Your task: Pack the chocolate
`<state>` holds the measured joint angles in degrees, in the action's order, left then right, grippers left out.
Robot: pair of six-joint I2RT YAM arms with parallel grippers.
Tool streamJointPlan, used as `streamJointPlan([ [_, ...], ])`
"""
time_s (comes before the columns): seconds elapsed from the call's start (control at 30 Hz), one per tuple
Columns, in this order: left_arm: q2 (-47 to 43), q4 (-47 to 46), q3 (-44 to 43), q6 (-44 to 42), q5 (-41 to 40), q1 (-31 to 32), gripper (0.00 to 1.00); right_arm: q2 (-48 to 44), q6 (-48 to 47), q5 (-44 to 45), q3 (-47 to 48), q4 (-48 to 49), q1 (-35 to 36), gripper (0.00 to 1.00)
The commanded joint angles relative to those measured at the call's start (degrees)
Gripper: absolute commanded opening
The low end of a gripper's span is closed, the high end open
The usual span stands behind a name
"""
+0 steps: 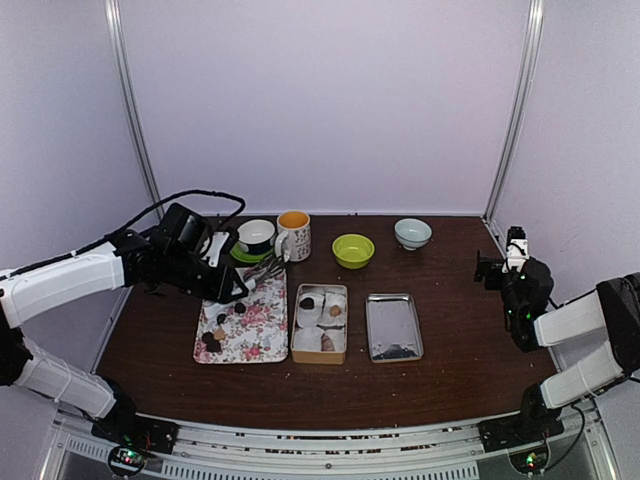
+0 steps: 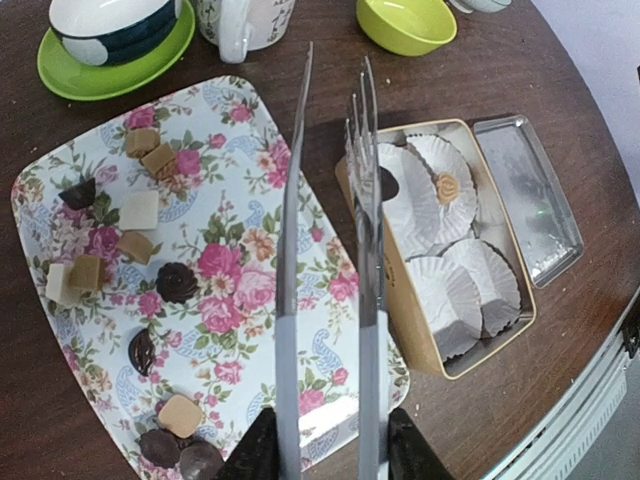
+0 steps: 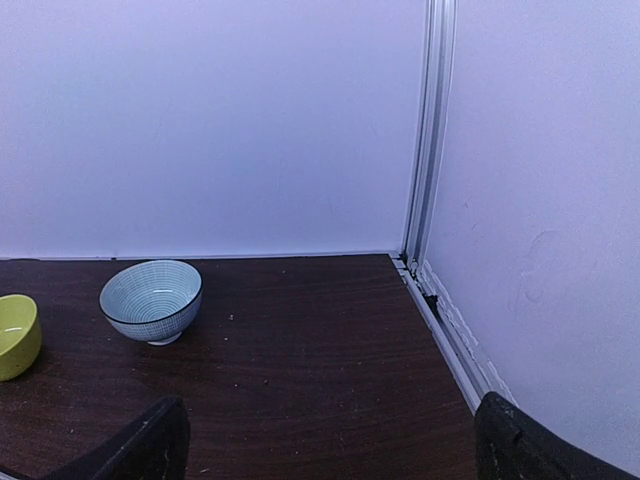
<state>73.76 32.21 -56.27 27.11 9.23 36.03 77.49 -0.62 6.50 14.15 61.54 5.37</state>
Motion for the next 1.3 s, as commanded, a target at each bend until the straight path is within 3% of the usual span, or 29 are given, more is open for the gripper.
streamJointPlan([
  [0.0, -2.5, 1.5, 1.0, -0.1, -3.3, -1.2, 0.33, 0.3, 0.5, 1.1, 0.1, 0.8, -0.3, 1.0],
  [0.4, -0.4, -2.4, 7.9, 4.7, -6.7, -2.2, 0.33, 0.3, 0.5, 1.1, 0.2, 0.8, -0.3, 1.0],
  [1.27, 2.8, -3.8, 11.0, 5.1, -10.6, -1.8, 0.33, 0.3, 0.5, 1.1, 0.2, 0.8, -0.3, 1.0],
])
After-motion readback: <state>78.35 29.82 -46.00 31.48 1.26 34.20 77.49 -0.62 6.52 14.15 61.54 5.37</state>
